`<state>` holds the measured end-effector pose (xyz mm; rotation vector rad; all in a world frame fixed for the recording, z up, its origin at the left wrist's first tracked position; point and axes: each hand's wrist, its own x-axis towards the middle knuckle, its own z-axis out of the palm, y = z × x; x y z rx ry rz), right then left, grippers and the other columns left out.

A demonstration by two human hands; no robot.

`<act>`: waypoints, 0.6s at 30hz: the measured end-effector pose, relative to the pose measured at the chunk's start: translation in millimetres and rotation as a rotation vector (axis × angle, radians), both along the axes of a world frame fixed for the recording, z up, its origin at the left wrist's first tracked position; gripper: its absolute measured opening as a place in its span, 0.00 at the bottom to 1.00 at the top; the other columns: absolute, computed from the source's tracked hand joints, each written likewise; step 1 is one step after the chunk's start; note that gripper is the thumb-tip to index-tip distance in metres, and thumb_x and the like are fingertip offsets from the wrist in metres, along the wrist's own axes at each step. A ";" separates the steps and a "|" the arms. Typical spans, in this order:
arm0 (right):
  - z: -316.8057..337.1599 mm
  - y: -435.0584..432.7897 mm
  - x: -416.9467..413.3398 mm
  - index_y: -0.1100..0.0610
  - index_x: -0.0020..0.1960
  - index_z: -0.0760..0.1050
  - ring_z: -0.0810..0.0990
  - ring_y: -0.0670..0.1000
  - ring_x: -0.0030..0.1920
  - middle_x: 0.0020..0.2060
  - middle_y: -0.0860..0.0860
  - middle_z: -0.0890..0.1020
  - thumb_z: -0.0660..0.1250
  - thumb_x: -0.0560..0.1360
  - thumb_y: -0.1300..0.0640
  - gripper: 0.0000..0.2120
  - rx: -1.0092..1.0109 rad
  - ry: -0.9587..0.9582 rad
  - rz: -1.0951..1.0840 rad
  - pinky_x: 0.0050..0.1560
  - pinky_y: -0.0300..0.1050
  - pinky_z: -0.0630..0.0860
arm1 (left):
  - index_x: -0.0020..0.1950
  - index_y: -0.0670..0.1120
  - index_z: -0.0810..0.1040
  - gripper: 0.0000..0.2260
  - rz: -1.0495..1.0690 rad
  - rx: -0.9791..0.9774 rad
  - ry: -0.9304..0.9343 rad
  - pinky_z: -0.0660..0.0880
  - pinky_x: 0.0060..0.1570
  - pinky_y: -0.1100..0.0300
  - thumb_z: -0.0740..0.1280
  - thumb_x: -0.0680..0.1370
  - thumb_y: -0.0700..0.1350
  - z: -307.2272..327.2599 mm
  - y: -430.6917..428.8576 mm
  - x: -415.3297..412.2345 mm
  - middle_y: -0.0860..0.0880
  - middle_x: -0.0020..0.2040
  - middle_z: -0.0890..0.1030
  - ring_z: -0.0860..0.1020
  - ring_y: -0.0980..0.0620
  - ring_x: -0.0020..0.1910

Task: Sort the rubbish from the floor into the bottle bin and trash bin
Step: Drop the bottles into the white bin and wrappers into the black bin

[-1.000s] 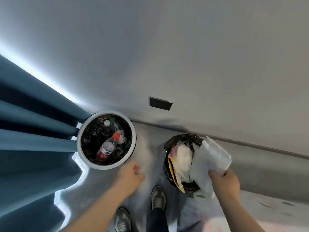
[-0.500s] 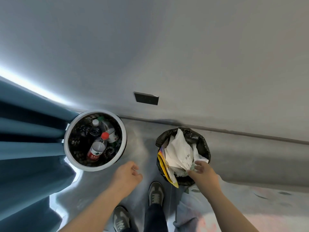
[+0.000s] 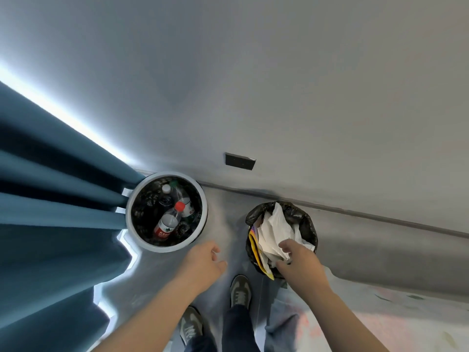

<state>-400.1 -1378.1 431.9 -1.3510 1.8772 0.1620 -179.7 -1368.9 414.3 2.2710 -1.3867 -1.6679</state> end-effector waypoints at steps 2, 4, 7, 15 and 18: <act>26.1 0.2 14.6 0.51 0.66 0.71 0.78 0.51 0.57 0.61 0.49 0.78 0.64 0.75 0.54 0.19 -0.009 0.015 0.070 0.53 0.43 0.73 | 0.50 0.51 0.72 0.09 -0.015 -0.012 -0.015 0.74 0.52 0.59 0.69 0.72 0.45 26.2 7.0 10.4 0.50 0.49 0.77 0.76 0.51 0.48; 53.5 0.6 29.8 0.50 0.66 0.70 0.78 0.51 0.57 0.61 0.48 0.77 0.64 0.75 0.55 0.20 -0.024 0.029 0.140 0.53 0.43 0.73 | 0.51 0.50 0.72 0.10 -0.027 -0.039 -0.026 0.74 0.53 0.59 0.69 0.72 0.45 52.7 12.5 23.2 0.50 0.50 0.76 0.75 0.52 0.48; 96.0 3.8 52.9 0.49 0.66 0.70 0.77 0.51 0.60 0.61 0.48 0.78 0.64 0.74 0.54 0.20 -0.064 0.040 0.254 0.55 0.45 0.74 | 0.59 0.47 0.74 0.15 -0.087 -0.061 -0.059 0.74 0.56 0.58 0.69 0.74 0.47 94.0 22.5 43.4 0.50 0.53 0.76 0.75 0.52 0.52; 204.8 17.1 115.3 0.51 0.61 0.72 0.76 0.52 0.58 0.57 0.49 0.78 0.61 0.73 0.56 0.17 -0.190 0.066 0.552 0.53 0.45 0.73 | 0.66 0.50 0.70 0.20 -0.087 -0.134 -0.147 0.73 0.60 0.56 0.67 0.75 0.50 208.8 64.3 102.3 0.49 0.63 0.76 0.75 0.48 0.60; 239.1 27.3 146.1 0.51 0.63 0.72 0.76 0.52 0.59 0.58 0.49 0.78 0.62 0.73 0.55 0.18 -0.235 0.064 0.674 0.56 0.44 0.72 | 0.66 0.48 0.71 0.21 -0.039 -0.155 -0.145 0.73 0.58 0.57 0.68 0.75 0.51 244.8 91.6 125.7 0.50 0.62 0.76 0.75 0.50 0.60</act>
